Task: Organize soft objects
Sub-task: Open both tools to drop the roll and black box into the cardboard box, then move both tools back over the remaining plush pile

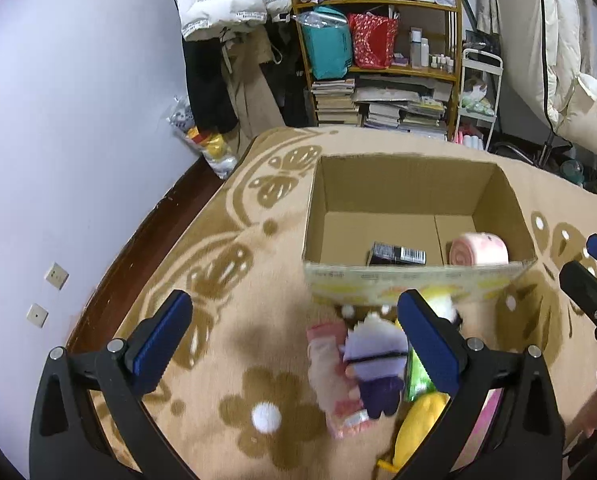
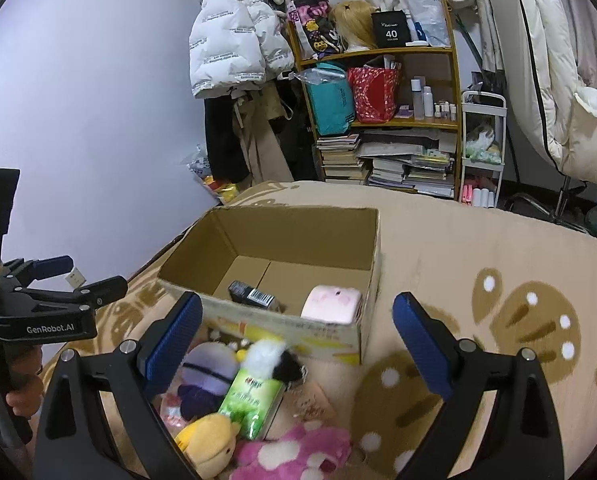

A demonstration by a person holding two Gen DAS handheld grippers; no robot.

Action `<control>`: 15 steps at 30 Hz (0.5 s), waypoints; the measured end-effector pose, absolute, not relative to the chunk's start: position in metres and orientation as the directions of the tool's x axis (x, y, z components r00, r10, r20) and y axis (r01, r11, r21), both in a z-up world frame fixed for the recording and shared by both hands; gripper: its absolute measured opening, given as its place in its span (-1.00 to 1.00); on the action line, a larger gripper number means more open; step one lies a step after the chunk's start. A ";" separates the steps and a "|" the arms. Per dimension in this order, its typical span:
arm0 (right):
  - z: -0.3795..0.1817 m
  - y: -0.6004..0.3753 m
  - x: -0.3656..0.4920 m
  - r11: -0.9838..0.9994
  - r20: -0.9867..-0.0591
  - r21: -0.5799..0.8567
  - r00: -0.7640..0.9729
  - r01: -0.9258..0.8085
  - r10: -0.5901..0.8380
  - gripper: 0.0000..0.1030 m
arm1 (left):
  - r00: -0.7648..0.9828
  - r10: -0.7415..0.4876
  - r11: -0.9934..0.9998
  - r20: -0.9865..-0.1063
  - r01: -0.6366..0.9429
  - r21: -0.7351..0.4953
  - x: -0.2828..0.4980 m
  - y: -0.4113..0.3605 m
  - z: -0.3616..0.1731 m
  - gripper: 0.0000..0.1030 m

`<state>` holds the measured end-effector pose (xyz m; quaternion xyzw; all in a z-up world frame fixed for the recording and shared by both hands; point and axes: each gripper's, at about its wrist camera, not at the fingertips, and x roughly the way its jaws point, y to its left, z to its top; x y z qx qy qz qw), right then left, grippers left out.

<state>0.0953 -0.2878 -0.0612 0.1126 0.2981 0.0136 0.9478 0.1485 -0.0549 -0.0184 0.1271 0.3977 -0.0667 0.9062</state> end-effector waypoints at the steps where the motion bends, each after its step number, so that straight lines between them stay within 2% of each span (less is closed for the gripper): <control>1: -0.061 -0.287 0.092 0.974 -0.562 0.221 0.822 0.038 0.096 0.95 | 0.672 -0.016 0.959 -0.740 0.220 0.180 0.145 -0.054 -0.019 0.97; 15: -0.074 -0.273 0.059 0.978 -0.599 0.204 0.795 0.037 0.095 0.95 | 0.634 -0.028 0.975 -0.773 0.187 0.117 0.106 -0.025 -0.041 0.97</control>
